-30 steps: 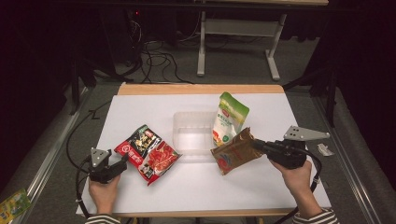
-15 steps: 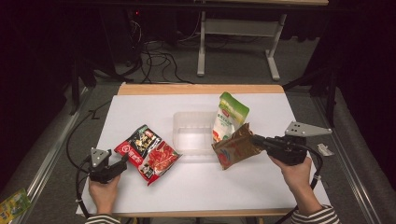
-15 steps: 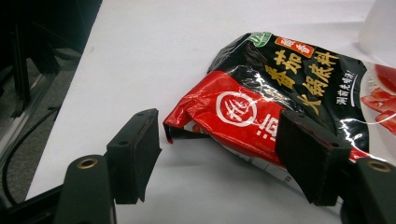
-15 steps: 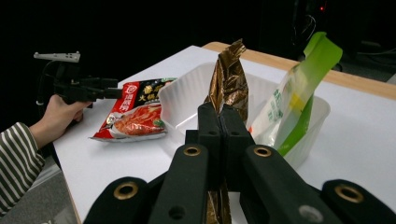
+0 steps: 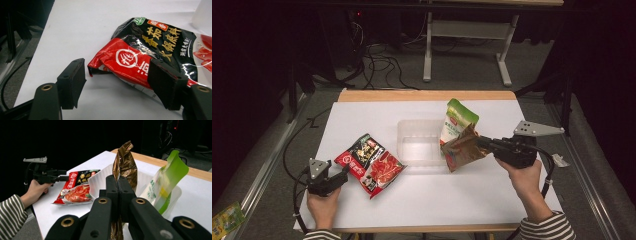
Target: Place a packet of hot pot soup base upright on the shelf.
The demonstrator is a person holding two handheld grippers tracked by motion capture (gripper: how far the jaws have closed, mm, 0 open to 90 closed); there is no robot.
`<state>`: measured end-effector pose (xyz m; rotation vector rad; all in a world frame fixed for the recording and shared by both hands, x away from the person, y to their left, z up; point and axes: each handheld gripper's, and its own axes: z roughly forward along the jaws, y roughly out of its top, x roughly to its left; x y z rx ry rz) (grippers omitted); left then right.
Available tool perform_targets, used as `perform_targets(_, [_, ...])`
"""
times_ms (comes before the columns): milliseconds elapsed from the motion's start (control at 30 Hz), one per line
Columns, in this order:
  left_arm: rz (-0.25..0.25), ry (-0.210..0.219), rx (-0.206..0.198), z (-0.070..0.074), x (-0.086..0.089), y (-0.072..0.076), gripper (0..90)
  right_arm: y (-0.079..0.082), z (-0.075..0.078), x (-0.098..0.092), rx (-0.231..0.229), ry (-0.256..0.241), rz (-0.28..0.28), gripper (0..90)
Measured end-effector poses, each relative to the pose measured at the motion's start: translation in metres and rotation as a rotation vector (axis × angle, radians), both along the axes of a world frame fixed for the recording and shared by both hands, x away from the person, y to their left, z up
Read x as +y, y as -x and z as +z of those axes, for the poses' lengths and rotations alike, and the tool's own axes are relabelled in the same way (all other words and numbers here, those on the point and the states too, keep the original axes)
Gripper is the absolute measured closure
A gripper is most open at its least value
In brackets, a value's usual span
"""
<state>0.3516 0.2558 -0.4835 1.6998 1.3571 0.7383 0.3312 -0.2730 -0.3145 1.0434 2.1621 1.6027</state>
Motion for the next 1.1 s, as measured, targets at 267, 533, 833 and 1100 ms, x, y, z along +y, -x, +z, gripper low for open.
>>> perform_targets(267, [0.0,0.001,-0.001,0.0,0.0,0.0,31.2,-0.011,0.012,0.008,0.001,-0.009,0.001,90.0])
perform_targets(533, [0.0,0.002,0.0,0.0,0.0,0.0,31.1,-0.022,0.014,0.019,0.017,-0.018,-0.004,90.0])
perform_targets(833, [0.001,0.001,-0.001,0.0,0.0,0.0,31.1,-0.032,0.013,0.029,0.027,-0.039,-0.019,90.0])
perform_targets(1100, [0.002,0.002,-0.002,0.0,0.001,0.0,31.1,-0.044,0.006,0.038,0.05,-0.029,-0.056,90.0])
